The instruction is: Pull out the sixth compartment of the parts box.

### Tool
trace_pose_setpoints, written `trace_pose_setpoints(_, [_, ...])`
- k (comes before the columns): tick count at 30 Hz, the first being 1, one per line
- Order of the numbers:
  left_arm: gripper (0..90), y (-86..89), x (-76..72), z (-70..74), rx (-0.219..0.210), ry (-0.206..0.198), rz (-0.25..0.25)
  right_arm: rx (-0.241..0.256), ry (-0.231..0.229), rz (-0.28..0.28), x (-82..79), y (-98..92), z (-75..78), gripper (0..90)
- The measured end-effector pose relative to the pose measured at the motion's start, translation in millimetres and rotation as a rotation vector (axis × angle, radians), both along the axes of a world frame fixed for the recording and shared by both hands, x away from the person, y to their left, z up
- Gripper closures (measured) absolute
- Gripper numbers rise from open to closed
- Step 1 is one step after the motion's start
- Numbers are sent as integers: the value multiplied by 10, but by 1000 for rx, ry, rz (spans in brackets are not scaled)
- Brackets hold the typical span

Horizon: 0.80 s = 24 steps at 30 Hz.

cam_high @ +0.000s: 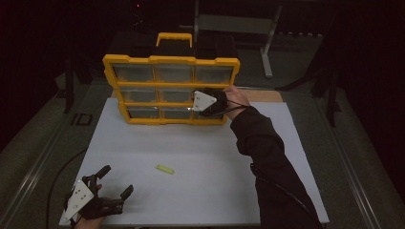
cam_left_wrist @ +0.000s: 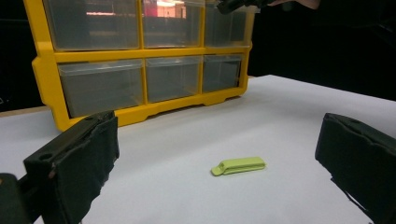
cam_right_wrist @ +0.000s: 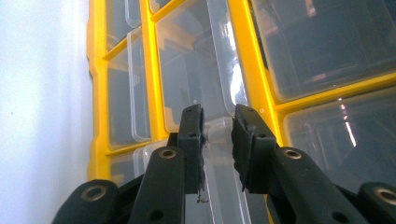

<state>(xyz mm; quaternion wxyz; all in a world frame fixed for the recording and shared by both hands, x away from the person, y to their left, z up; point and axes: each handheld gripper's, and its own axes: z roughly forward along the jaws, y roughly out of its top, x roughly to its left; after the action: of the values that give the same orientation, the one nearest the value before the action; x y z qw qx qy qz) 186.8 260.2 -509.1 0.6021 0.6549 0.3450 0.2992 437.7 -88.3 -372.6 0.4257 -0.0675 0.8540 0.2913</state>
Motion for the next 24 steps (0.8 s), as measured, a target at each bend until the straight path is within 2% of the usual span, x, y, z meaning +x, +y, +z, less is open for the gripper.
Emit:
trace_pose_setpoints(5, [3, 4, 4, -1, 2, -1, 1, 0, 1, -23, -66, 23, -3, 742])
trace_pose_setpoints(16, [3, -5, 8, 0, 2, 0, -2, 15, 30, 19, -218, -8, 15, 743])
trace_pose_setpoints(19, [3, -8, 9, -1, 1, 0, -1, 17, 37, 7, -273, -2, 15, 742])
trace_pose_setpoints(24, [3, -11, 10, -1, 1, 1, -2, 18, 47, 23, -332, -14, 26, 743])
